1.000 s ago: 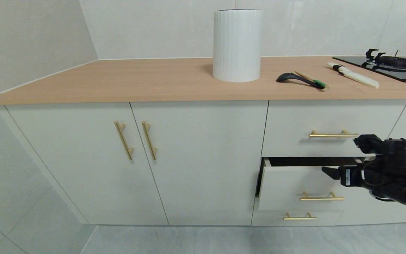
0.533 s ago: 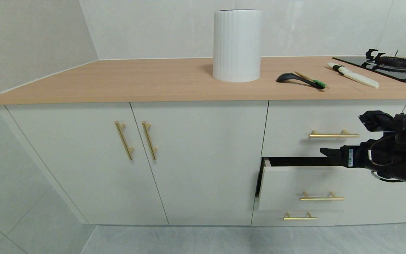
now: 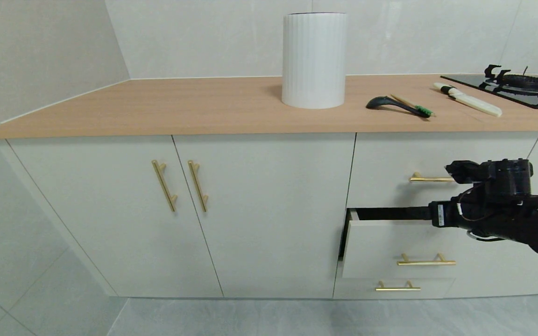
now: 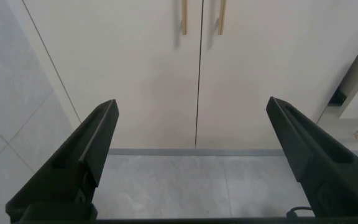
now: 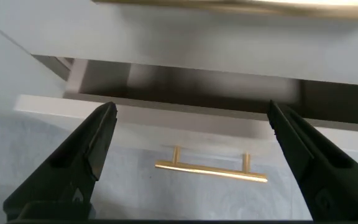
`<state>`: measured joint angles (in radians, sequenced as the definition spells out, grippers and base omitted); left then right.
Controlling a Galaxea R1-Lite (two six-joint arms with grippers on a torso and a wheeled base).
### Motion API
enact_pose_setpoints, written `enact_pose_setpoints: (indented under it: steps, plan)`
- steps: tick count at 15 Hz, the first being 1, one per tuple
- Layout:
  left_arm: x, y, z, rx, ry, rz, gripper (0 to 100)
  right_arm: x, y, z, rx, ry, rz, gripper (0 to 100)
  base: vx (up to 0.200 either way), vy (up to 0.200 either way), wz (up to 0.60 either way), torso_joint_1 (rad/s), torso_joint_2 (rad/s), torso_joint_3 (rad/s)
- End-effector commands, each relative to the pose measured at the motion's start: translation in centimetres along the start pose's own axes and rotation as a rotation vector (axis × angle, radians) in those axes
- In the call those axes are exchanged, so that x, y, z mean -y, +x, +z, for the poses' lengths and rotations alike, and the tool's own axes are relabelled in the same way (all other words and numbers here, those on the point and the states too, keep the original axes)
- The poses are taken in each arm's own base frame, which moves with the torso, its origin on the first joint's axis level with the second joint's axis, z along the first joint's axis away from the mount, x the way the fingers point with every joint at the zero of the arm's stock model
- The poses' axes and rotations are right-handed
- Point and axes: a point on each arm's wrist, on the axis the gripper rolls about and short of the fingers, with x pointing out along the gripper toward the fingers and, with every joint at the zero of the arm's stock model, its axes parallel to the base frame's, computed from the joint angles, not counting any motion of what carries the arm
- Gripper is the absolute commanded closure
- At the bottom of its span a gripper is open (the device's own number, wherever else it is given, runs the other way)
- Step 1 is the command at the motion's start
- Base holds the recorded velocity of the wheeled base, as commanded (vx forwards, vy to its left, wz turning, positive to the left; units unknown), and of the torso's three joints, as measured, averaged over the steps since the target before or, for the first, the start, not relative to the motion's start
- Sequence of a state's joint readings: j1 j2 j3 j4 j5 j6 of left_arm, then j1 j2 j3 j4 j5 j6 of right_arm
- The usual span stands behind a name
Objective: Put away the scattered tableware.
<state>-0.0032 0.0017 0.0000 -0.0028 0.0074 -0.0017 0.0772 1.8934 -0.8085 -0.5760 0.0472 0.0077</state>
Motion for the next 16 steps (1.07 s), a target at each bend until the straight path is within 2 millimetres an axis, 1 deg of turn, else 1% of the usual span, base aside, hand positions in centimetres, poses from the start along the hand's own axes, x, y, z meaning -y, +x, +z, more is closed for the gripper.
enact_pose_setpoints:
  steps: [1,5,7,9,10,12,16]
  plan:
    - [0.0,0.0,0.0,-0.001,0.0,0.0,0,0.1,2.5,-1.5,-0.065,0.002,-0.002,0,0.0,0.0,0.0,0.0,0.0,0.0]
    - [0.0,0.0,0.0,-0.001,0.0,0.0,0,0.3,4.7,-2.5,-0.035,0.001,-0.025,0,0.0,0.0,0.0,0.0,0.0,0.0]
    - [0.0,0.0,0.0,-0.001,0.0,0.0,0,0.3,4.8,-2.6,-0.037,-0.001,-0.042,0,0.0,0.0,0.0,0.0,0.0,0.0]
    - [0.0,0.0,0.0,0.0,0.0,0.0,0,0.3,4.0,-2.2,-0.026,-0.001,-0.04,0,0.0,0.0,0.0,0.0,0.0,0.0]
    - [0.0,0.0,0.0,-0.001,0.0,0.0,0,0.3,4.0,-2.2,-0.026,-0.001,-0.04,0,0.0,0.0,0.0,0.0,0.0,0.0]
    - [0.0,0.0,0.0,-0.001,0.0,0.0,0,0.2,2.7,-2.2,-0.066,-0.002,-0.039,0,0.0,0.0,0.0,0.0,0.0,0.0]
    - [0.0,0.0,0.0,0.0,0.0,0.0,0,0.0,-0.4,-1.0,-0.12,-0.004,-0.031,0,0.0,0.0,0.0,0.0,0.0,0.0]
